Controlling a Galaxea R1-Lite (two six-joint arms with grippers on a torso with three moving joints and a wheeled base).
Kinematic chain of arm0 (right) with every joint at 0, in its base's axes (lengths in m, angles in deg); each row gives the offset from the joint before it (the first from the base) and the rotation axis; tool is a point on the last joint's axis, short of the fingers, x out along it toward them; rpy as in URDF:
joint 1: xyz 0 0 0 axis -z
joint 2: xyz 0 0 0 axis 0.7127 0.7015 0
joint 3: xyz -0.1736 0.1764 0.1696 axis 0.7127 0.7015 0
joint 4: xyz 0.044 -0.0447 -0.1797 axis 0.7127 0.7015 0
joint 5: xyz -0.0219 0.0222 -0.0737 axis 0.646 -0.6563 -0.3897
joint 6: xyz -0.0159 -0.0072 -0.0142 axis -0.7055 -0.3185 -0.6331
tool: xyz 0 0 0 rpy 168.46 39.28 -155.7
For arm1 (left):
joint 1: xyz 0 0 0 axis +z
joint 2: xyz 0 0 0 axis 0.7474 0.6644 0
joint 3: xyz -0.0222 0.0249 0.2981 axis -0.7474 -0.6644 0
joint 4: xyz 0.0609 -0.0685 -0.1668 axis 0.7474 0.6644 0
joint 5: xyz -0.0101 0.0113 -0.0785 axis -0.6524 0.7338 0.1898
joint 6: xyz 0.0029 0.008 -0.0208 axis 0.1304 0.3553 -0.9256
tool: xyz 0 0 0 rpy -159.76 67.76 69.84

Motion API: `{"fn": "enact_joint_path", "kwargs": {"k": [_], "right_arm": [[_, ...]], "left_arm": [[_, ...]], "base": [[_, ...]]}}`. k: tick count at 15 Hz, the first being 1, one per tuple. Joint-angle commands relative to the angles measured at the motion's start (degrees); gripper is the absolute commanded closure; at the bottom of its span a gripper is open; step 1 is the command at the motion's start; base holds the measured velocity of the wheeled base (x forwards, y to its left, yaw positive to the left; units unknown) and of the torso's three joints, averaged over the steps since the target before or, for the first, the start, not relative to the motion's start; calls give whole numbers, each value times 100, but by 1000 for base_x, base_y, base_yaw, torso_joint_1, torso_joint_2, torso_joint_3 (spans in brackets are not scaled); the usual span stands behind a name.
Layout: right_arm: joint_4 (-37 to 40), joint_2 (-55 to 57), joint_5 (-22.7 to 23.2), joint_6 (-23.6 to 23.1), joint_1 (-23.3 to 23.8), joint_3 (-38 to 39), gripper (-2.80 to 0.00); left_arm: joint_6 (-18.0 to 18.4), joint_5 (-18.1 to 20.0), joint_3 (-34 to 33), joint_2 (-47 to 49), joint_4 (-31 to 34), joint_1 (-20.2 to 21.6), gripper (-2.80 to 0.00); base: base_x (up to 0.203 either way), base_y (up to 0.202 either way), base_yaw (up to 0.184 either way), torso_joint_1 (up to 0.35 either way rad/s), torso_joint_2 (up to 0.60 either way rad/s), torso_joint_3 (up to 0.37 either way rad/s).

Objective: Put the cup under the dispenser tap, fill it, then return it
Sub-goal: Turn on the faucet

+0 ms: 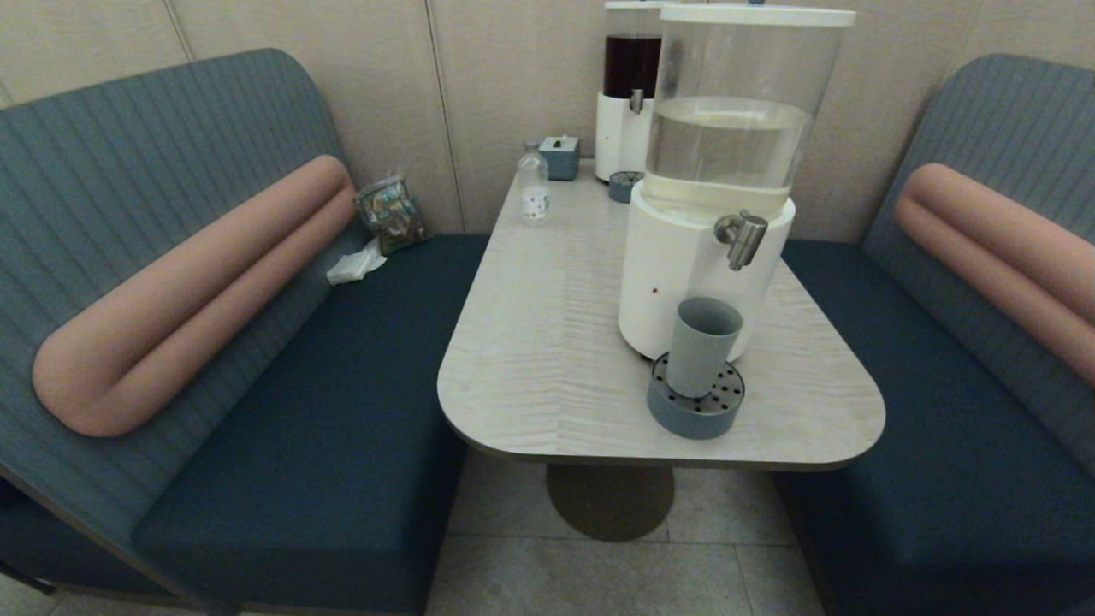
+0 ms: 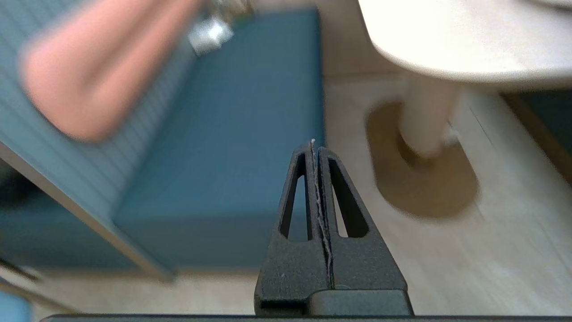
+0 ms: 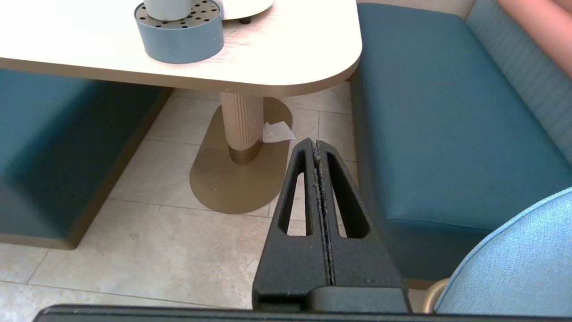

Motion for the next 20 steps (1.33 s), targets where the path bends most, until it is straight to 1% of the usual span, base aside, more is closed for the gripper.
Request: {"fn": "enact_joint_path", "kwargs": {"k": [1, 2, 4, 17, 20], "right_arm": [[-1, 7, 4, 5, 0, 0, 0], [-1, 7, 4, -4, 0, 0, 0], [-1, 7, 4, -4, 0, 0, 0], [8, -1, 4, -48, 0, 9, 0], [188, 7, -7, -63, 0, -96, 0]], "left_arm": [[-78, 30, 7, -11, 82, 3, 0], [-170, 28, 0, -11, 16, -4, 0], [-218, 0, 0, -11, 19, 4, 0], [-227, 0, 0, -11, 19, 4, 0], [-227, 0, 0, -11, 19, 4, 0]], "base": [[0, 0, 0, 0, 0, 0], [0, 0, 0, 0, 0, 0], [0, 0, 0, 0, 0, 0], [0, 0, 0, 0, 0, 0], [0, 0, 0, 0, 0, 0]]}}
